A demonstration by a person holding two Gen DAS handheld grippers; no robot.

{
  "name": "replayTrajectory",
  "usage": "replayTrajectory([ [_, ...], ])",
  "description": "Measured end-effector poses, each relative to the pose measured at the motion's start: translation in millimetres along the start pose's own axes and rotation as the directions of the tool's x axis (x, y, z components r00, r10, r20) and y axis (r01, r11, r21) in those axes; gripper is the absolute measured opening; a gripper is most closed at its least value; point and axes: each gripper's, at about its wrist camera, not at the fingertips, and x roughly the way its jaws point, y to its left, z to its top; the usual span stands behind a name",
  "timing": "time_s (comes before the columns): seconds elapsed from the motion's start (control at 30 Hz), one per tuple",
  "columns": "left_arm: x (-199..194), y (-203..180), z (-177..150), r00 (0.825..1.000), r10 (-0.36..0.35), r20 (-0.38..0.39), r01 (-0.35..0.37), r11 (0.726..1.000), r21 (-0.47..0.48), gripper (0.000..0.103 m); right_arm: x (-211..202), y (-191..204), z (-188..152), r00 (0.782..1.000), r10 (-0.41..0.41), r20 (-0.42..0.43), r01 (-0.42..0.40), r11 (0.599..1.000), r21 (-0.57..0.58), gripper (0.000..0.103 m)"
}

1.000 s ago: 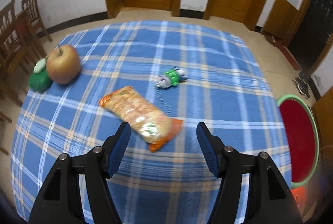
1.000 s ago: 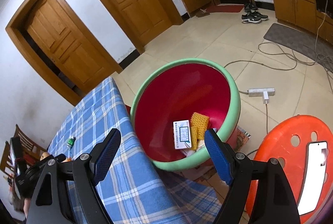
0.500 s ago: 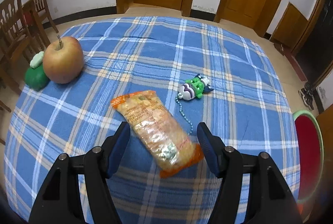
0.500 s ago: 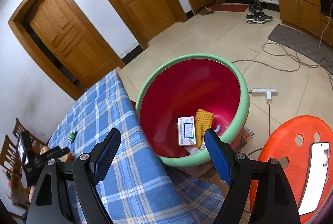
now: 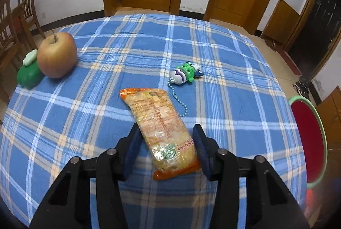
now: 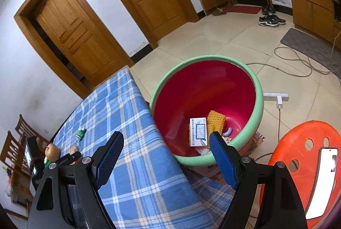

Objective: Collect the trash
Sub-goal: 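Lift the snack packet with the left tool while reaching the right tool to the keychain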

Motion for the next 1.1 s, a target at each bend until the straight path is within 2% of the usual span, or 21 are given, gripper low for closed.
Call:
replayTrajectory([
  [0.23,-26.3,12.1,3.0,0.999,-0.012,0.042,0.011,1.000,0.021,0.048,-9.9,23.9,-3.1,1.000,0.023,0.008,-0.022,0.999,-0.047,0.083],
  [0.6,-48.9,58.6,14.7,0.992,-0.006,0.130,0.004,1.000,0.020,0.048,-0.8,92.0,-20.0,0.999,0.051,-0.012,-0.052,0.987,-0.155,0.083],
  [0.83,-52.6,77.6,18.5,0.981,0.012,0.195,-0.024,0.998,0.062,0.048,26.1,143.1,-28.6,0.995,0.091,-0.045,-0.099,0.974,-0.205,0.083],
  [1.1,-61.0,109.1,17.2,0.962,0.054,0.269,-0.060,0.998,0.016,0.048,80.3,202.7,-46.1,0.992,0.085,-0.093,-0.112,0.933,-0.341,0.083],
])
